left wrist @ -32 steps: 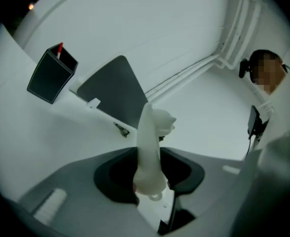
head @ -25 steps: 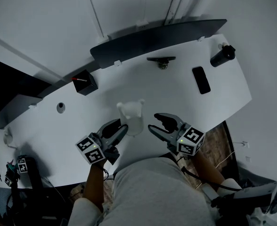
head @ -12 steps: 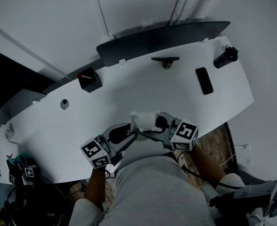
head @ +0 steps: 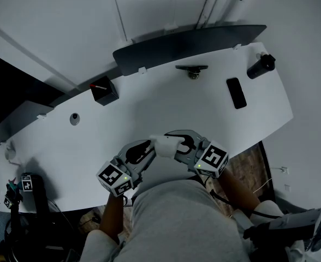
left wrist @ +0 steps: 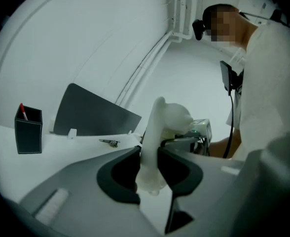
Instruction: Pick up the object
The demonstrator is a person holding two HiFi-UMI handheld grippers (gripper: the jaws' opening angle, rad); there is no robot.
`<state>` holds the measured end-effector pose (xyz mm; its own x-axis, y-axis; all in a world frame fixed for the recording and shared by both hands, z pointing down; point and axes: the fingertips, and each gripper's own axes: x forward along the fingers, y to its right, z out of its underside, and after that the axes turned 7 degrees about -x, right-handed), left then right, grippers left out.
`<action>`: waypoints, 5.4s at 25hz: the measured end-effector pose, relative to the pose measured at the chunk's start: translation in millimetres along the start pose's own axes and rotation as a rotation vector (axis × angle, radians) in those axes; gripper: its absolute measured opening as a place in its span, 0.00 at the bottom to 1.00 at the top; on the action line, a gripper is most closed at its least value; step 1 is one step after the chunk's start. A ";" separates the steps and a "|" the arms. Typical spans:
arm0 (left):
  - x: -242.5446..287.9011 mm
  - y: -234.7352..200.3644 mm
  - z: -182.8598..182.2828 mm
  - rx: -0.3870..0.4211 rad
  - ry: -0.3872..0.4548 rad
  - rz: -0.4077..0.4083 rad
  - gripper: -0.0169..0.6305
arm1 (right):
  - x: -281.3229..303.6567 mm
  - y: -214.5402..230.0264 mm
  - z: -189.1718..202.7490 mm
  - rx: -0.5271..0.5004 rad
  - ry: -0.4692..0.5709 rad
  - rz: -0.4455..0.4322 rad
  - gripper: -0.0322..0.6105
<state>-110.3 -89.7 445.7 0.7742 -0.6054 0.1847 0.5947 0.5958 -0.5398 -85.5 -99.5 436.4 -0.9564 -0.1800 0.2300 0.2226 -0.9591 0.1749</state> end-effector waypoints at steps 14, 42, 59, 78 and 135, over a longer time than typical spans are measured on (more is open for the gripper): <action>-18.4 -1.1 1.3 0.080 -0.007 -0.066 0.16 | 6.6 -10.3 -0.8 -0.045 0.003 0.024 0.28; -62.8 -48.3 27.0 0.056 0.045 -0.513 0.03 | 5.2 8.6 -2.2 -0.060 -0.030 0.372 0.27; -49.8 -24.7 48.1 0.093 -0.030 -0.318 0.03 | -15.6 -29.1 17.3 0.017 -0.044 0.551 0.27; -10.5 71.0 60.3 0.224 0.069 -0.428 0.03 | -86.9 -64.7 26.7 -0.047 0.013 0.527 0.27; -126.2 223.8 122.8 0.261 0.251 -0.610 0.03 | -155.9 -225.8 26.8 -0.079 0.127 0.533 0.27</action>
<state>-48.3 184.9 402.5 0.2316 -0.9561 0.1797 0.9632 0.1994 -0.1804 18.4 151.0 386.7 -0.7319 -0.6650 0.1485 0.6717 -0.7408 -0.0071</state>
